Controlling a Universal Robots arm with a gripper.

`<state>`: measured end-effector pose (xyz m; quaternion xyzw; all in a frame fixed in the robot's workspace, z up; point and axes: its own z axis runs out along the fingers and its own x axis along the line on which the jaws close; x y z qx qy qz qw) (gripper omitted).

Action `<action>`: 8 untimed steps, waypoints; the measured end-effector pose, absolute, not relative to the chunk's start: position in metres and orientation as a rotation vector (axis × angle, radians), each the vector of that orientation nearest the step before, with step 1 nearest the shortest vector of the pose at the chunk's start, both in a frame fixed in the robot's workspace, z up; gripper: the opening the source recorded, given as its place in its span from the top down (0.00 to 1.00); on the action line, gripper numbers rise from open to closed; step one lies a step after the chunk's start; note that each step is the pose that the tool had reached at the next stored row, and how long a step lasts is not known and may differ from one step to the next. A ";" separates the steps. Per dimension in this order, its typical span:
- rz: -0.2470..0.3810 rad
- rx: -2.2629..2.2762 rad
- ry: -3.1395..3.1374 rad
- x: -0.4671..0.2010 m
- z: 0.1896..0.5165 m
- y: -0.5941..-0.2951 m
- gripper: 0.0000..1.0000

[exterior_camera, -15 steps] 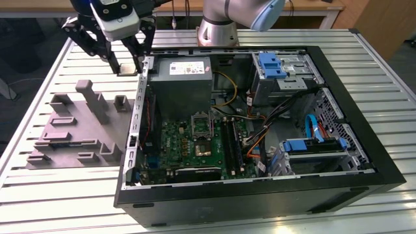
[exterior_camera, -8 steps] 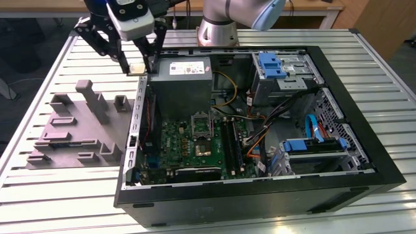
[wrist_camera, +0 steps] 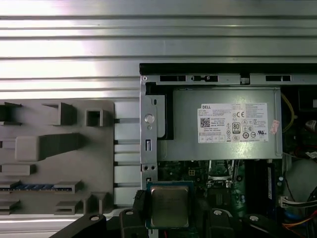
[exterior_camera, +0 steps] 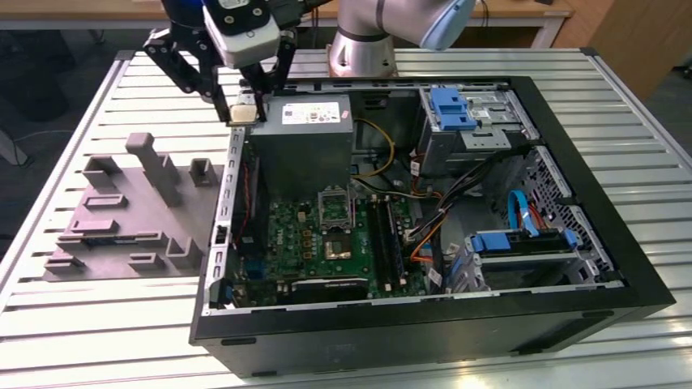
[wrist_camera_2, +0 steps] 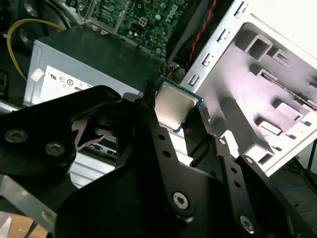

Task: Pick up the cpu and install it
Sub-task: 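Pick up the cpu and move it towards the insertion slot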

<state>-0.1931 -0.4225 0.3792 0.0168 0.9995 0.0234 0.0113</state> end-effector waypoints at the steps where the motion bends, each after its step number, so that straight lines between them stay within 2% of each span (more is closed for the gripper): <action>1: 0.073 0.052 3.118 -0.191 0.379 -0.422 0.53; 8: 0.073 0.053 3.118 -0.183 0.379 -0.423 0.53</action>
